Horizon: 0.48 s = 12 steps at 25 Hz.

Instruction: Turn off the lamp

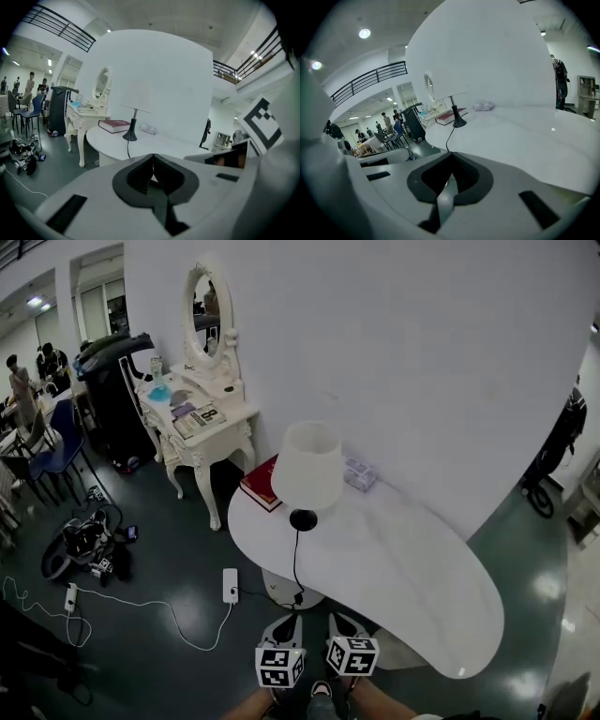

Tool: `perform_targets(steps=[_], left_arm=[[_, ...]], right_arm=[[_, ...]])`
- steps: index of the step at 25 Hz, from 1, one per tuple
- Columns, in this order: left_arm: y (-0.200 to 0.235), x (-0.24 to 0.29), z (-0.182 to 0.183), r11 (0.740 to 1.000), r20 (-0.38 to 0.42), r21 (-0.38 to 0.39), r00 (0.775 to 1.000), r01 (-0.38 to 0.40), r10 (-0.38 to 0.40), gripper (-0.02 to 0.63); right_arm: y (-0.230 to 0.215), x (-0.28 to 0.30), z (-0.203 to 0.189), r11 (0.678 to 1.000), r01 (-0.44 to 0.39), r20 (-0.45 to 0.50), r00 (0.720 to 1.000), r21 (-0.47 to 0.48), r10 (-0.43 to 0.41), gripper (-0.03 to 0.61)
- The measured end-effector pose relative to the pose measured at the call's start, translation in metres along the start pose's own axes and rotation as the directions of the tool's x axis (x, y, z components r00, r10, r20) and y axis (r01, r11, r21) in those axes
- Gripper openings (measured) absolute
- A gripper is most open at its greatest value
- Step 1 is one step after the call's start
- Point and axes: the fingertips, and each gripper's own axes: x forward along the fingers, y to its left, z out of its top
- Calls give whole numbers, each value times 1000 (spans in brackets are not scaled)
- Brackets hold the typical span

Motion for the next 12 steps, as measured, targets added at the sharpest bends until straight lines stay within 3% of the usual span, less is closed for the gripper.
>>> perform_targets(steps=[12], left_arm=[[-14, -32, 66, 996, 82, 87, 996, -28, 21, 11]], right_arm=[[27, -45, 64, 999, -19, 131, 991, -47, 25, -2]])
